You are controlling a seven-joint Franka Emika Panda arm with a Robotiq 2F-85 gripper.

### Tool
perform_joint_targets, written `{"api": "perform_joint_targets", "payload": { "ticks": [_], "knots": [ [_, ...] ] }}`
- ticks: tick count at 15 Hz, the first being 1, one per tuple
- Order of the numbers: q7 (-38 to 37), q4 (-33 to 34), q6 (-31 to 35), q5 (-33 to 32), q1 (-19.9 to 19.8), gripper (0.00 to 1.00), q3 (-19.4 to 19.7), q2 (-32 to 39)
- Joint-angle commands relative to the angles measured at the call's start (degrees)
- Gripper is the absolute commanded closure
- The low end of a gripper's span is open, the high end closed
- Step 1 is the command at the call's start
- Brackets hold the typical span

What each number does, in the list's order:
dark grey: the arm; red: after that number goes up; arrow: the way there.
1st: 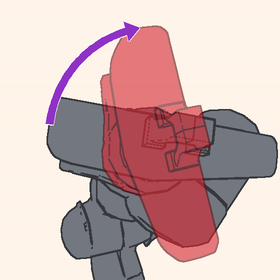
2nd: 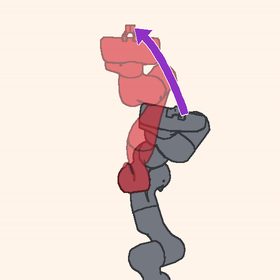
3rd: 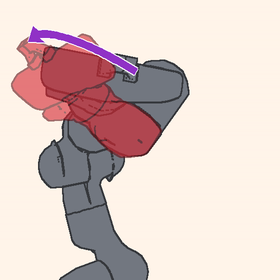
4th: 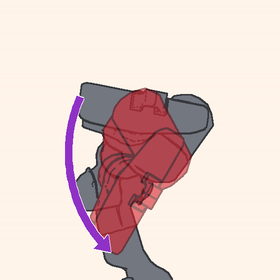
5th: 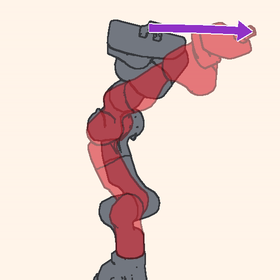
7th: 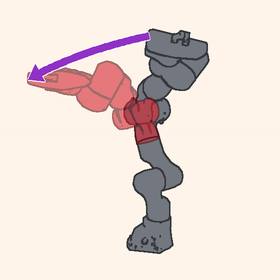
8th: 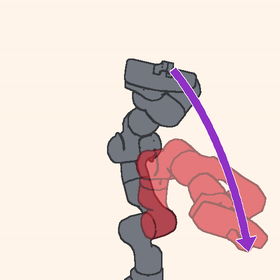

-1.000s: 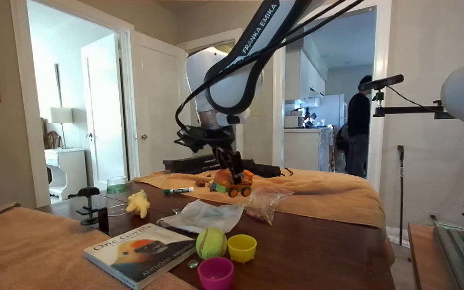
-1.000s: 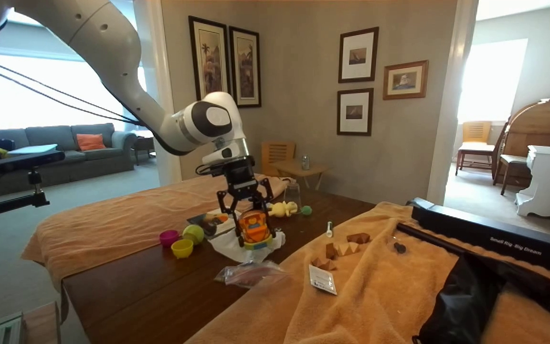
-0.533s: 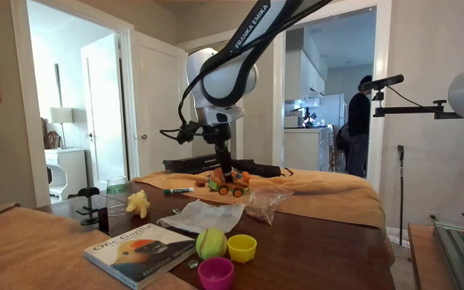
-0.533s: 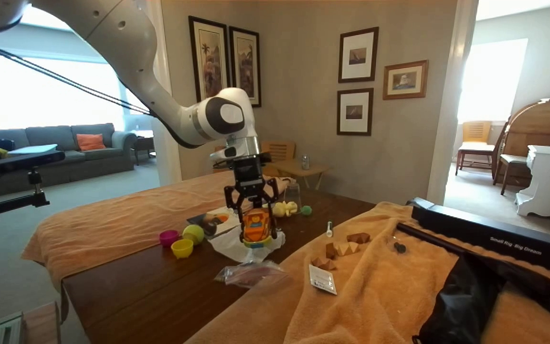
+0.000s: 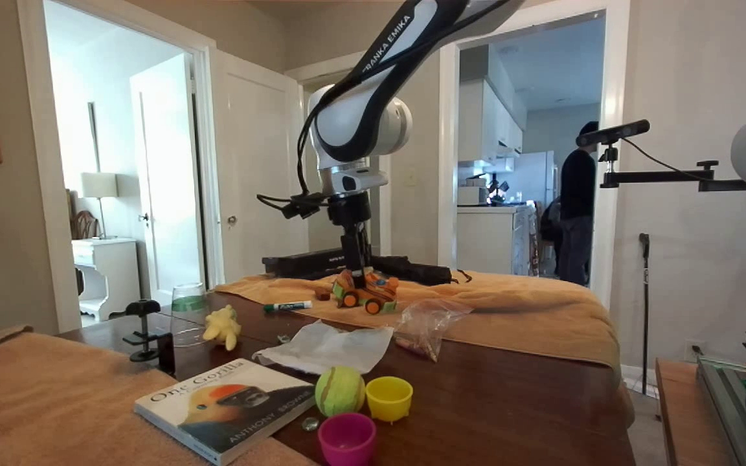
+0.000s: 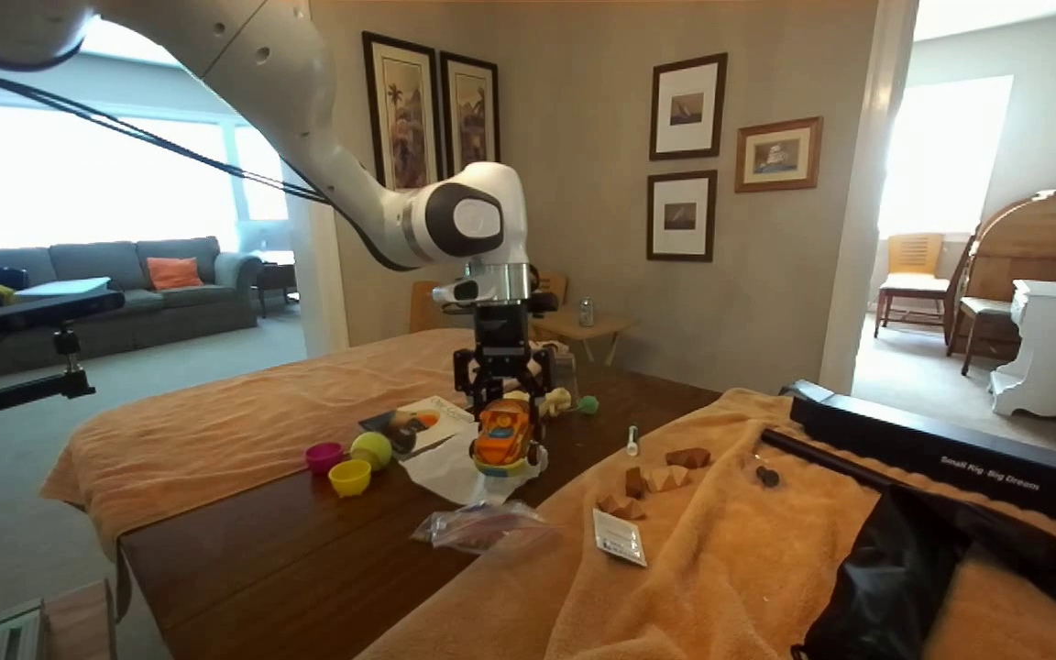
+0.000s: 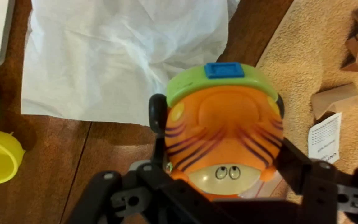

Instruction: Move the car toy slightly backward on the table

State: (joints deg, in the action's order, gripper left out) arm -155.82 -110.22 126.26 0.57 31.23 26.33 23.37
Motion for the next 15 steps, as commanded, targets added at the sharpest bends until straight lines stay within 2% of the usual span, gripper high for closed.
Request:
{"api": "perform_joint_targets", "payload": {
  "ticks": [1, 2, 3, 4, 5, 6, 7, 8, 9, 10, 11, 13, 15],
  "knots": [
    [-0.09, 3.59, -3.62, 6.40, 2.10, 0.39, 2.98, 2.83],
    [-5.28, 3.56, -3.89, 0.93, -7.40, 0.39, -7.69, 0.74],
    [0.07, 4.11, -3.35, 8.22, 2.86, 0.39, 4.59, 3.93],
    [0.18, 4.48, -3.37, 9.34, 1.70, 0.39, 3.43, 4.29],
    [-5.82, 4.21, -2.63, 2.67, -7.83, 0.39, -7.47, 2.07],
    [0.00, 4.89, -2.43, 10.29, 2.99, 0.39, 5.56, 5.68],
    [0.15, 5.21, -2.32, 11.10, 2.54, 0.39, 5.10, 6.13],
    [-3.31, 4.69, -1.64, 8.43, -0.10, 0.39, 1.74, 5.31],
    [-2.52, 4.90, -1.84, 9.73, 1.41, 0.39, 3.84, 6.20],
    [0.21, 5.68, -1.87, 12.72, 4.74, 0.39, 8.23, 8.25],
    [-2.82, 5.18, -1.48, 10.06, 1.47, 0.39, 3.90, 7.05],
    [-0.74, 5.51, -1.19, 12.63, 4.14, 0.39, 7.38, 9.00],
    [-1.62, 5.57, -0.98, 12.13, 2.98, 0.39, 5.89, 9.21]
  ]
}}
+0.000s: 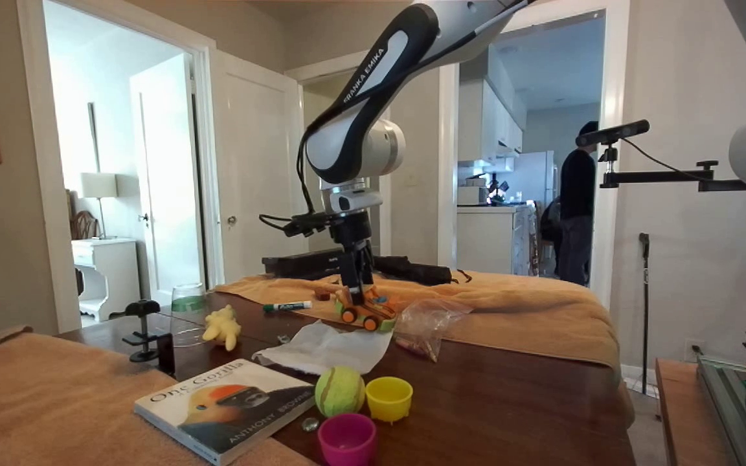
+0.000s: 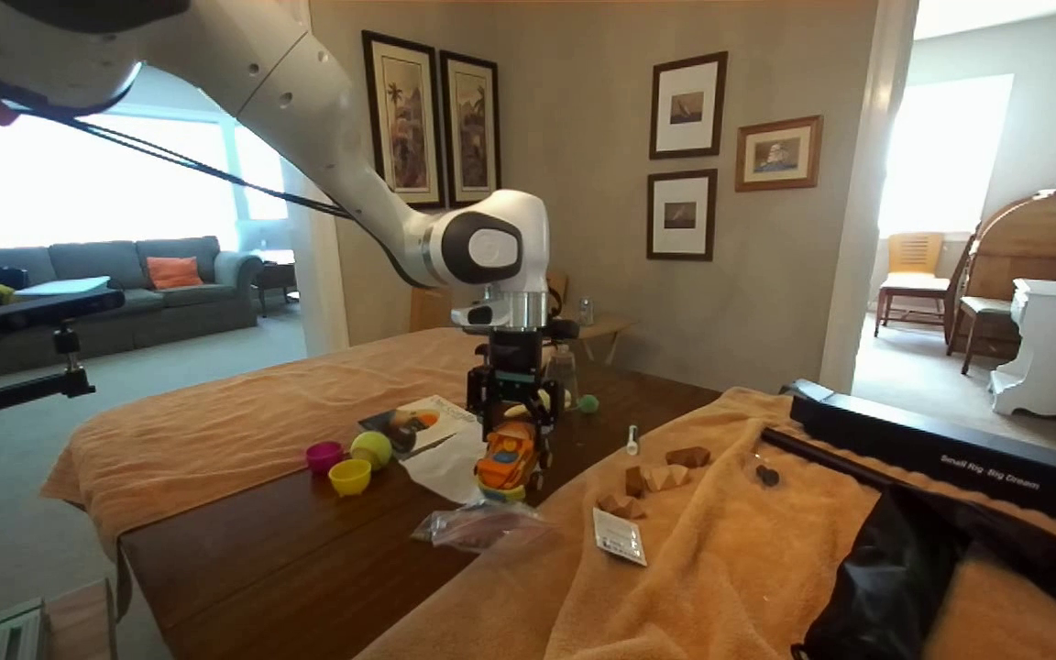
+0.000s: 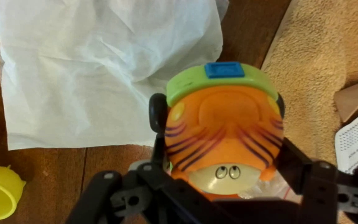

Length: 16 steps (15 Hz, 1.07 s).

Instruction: Move the car toy slightly backward on the table

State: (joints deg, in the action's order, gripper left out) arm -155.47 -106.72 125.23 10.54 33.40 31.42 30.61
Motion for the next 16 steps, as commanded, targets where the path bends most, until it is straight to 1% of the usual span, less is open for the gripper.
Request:
{"api": "perform_joint_targets", "payload": {
  "ticks": [1, 7, 8, 9, 10, 11, 15, 16],
  "knots": [
    [-1.93, 2.31, 0.16, 2.22, 0.74, 0.39, 0.69, 2.43],
    [0.11, 2.78, 2.24, 2.54, -1.19, 0.39, -2.28, 3.62],
    [-3.29, 2.58, 3.85, -3.38, -8.25, 0.39, -10.39, 1.74],
    [-2.54, 2.63, 4.84, -3.58, -9.36, 0.39, -11.74, 2.12],
    [0.85, 3.02, 5.44, 1.00, -5.55, 0.39, -7.71, 4.10],
    [-1.72, 2.99, 6.66, -3.75, -12.53, 0.39, -15.33, 2.94],
    [-0.68, 2.75, 9.73, -5.64, -16.77, 0.39, -19.90, 3.55],
    [-0.86, 3.02, 9.69, -6.44, -17.26, 0.39, -20.51, 3.44]
  ]
}}
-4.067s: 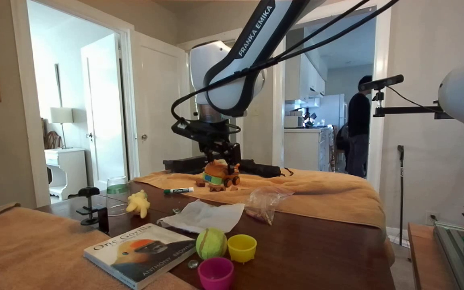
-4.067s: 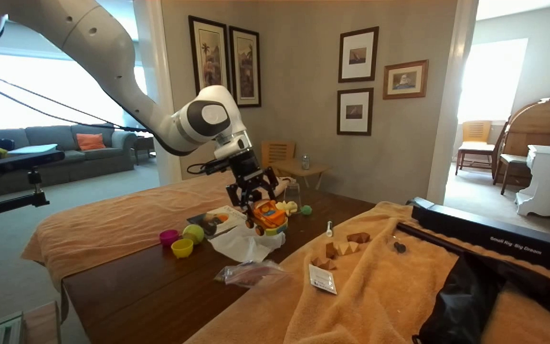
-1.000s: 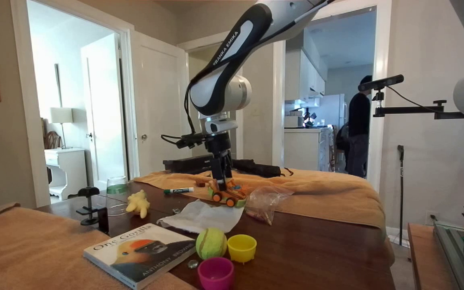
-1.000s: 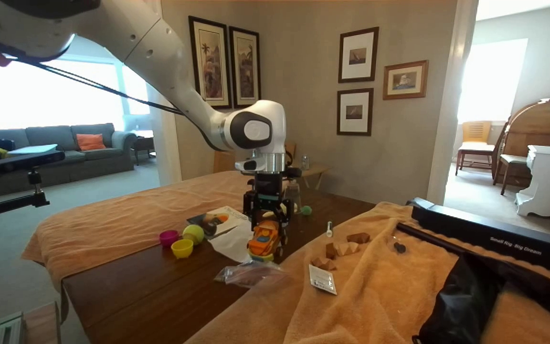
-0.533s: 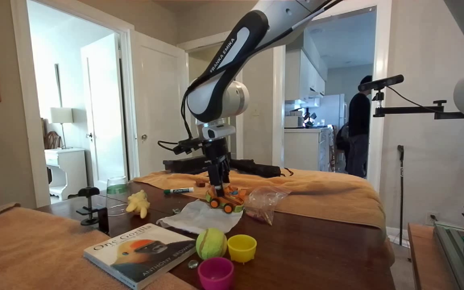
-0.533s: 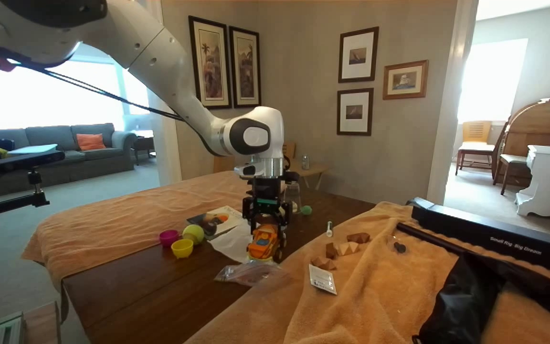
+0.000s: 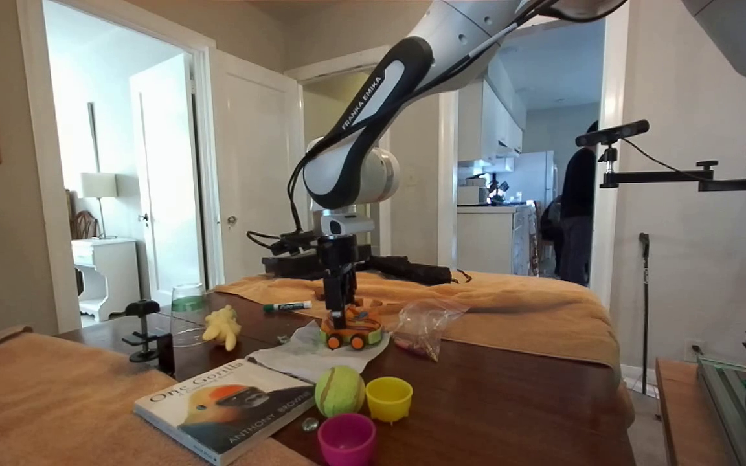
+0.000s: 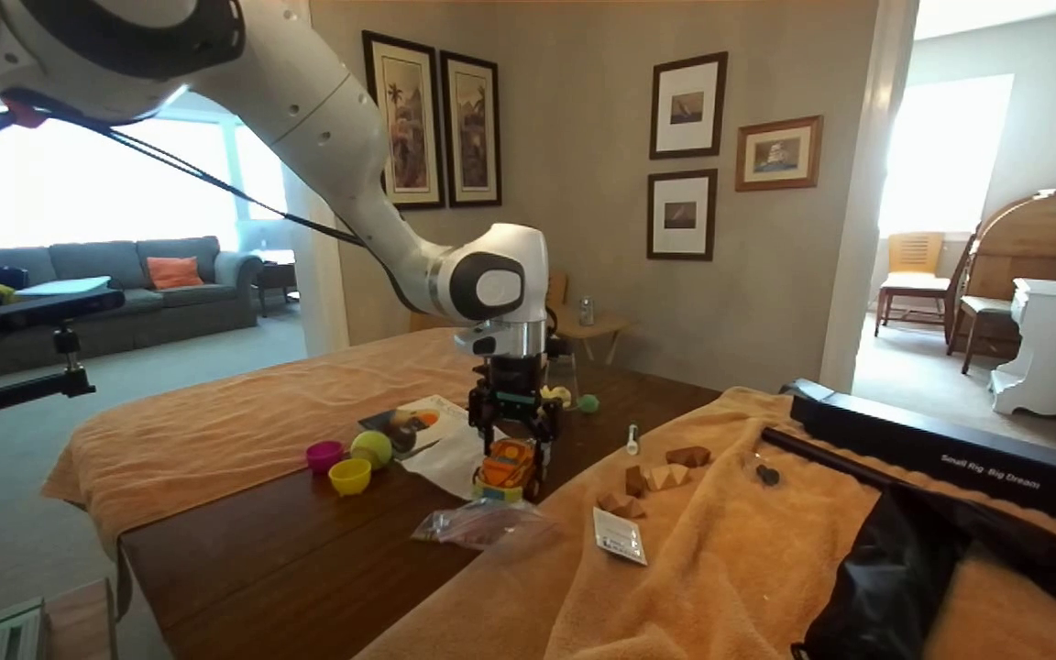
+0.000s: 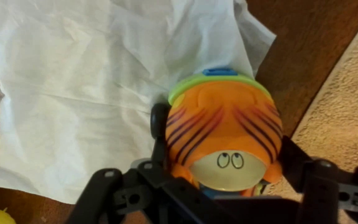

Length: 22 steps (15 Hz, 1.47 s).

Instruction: Move the car toy slightly backward on the table

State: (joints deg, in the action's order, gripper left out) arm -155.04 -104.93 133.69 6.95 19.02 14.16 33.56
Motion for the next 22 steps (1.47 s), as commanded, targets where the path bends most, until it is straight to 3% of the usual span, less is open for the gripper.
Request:
{"api": "perform_joint_targets", "payload": {
  "ticks": [1, 9, 13, 17, 22],
  "knots": [
    [-0.92, 0.64, 1.38, -3.93, -3.12, 0.03, -3.81, -0.13],
    [-2.43, -12.53, 2.00, -15.78, -0.12, 0.00, -5.17, -13.59],
    [1.69, -20.18, 2.63, -19.21, -1.90, 0.00, -8.71, -22.63],
    [16.11, -24.24, 0.80, -14.37, -5.93, 0.00, -14.10, -28.76],
    [36.11, -25.48, -4.31, -10.19, -9.50, 0.00, -16.72, -32.97]
  ]
}}
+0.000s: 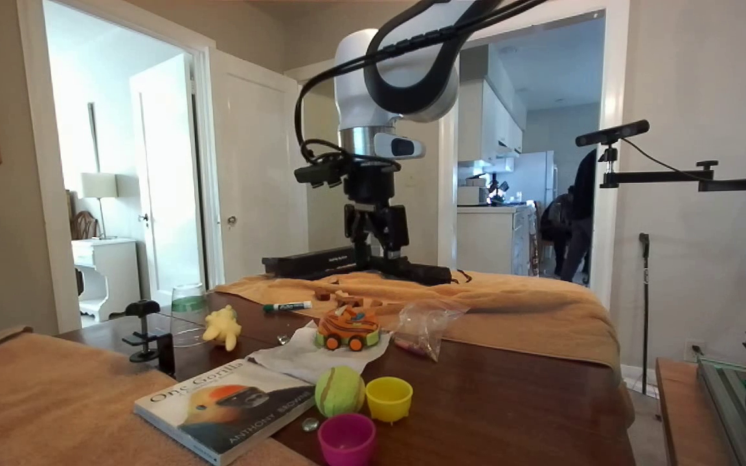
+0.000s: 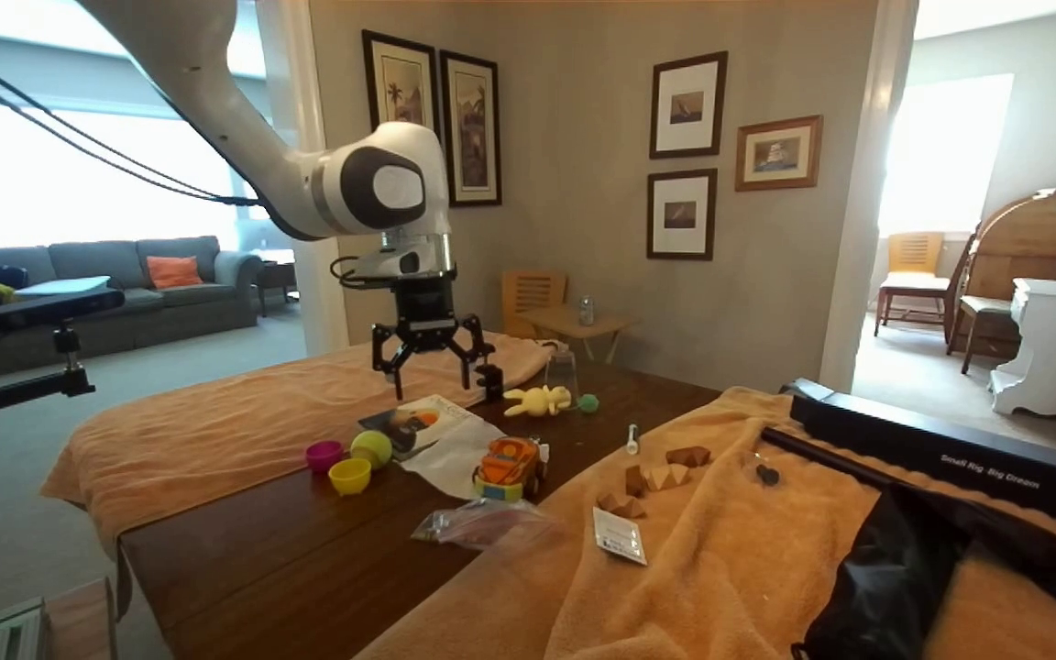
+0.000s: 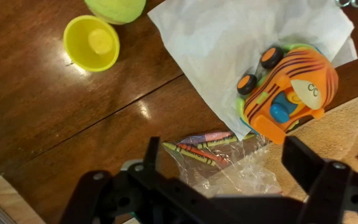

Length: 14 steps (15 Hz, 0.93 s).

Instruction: Move the car toy slightly backward on the table

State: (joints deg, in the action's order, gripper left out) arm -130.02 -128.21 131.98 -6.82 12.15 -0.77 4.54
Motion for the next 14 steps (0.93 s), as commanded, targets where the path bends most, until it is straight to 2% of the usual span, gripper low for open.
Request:
{"api": "perform_joint_targets", "payload": {
  "ticks": [1, 6, 11, 12, 14],
  "knots": [
    [15.28, -1.95, -4.59, 4.66, -3.22, 0.00, -1.91, -4.63],
    [33.93, -1.86, -13.73, 7.15, -5.09, 0.00, -1.90, -8.30],
    [48.30, -1.71, -21.70, 5.73, -5.23, 0.00, -2.69, -10.42],
    [43.26, -0.55, -19.66, 5.38, -5.70, 0.00, -2.85, -8.30],
    [46.02, -0.56, -20.89, 5.39, -5.67, 0.00, -3.19, -8.72]
  ]
}}
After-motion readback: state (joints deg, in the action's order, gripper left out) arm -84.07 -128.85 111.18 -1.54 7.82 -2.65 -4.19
